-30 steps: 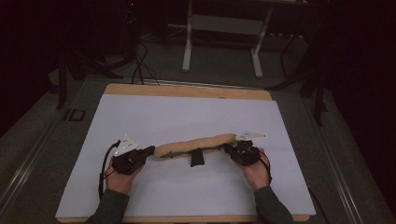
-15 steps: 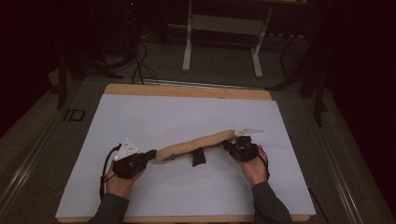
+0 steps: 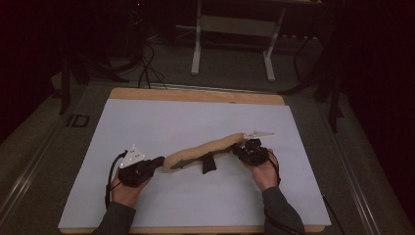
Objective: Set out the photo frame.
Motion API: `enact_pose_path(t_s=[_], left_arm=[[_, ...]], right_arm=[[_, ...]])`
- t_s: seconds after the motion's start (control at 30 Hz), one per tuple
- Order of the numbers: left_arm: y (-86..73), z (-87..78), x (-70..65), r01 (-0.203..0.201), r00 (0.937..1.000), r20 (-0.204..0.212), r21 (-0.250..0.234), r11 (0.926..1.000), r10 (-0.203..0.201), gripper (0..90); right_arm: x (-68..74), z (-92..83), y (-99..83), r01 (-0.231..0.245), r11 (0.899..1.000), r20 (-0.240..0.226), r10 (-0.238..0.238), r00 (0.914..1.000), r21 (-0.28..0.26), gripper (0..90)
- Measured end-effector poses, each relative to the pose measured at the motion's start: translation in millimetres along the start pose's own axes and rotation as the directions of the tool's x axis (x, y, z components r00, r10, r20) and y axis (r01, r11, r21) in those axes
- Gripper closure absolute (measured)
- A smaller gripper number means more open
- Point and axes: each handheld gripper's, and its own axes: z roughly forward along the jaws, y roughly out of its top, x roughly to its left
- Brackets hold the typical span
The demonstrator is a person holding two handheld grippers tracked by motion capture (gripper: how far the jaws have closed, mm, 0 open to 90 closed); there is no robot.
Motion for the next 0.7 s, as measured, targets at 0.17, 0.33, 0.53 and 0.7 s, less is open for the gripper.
enact_pose_path(t_s=[0.17, 0.33, 0.53, 0.7], left_arm=[[2.1, 4.4, 3.1, -0.003, 0.9999, -0.014, -0.002, 1.0, 0.003, 88.0], [2.4, 3.5, 0.9, -0.018, 0.9998, -0.008, 0.003, 0.9998, 0.018, 88.3], [3.7, 7.9, 6.8, 0.026, 0.9996, -0.007, 0.004, 0.9997, -0.026, 86.5], [5.5, 13.3, 1.1, -0.017, 0.9997, 0.015, 0.024, 0.9996, 0.017, 88.2]], right_arm=[[0.1, 2.0, 2.7, 0.002, 1.0, 0.005, -0.002, 1.0, 0.004, 88.2], [-0.7, 2.6, 3.2, 0.002, 1.0, 0.005, -0.002, 1.0, 0.009, 88.2], [-2.1, 3.4, 2.4, 0.003, 1.0, 0.012, -0.003, 0.9999, 0.017, 88.3], [-2.4, 3.5, 2.9, 0.009, 1.0, 0.018, -0.009, 0.9998, 0.025, 88.4]])
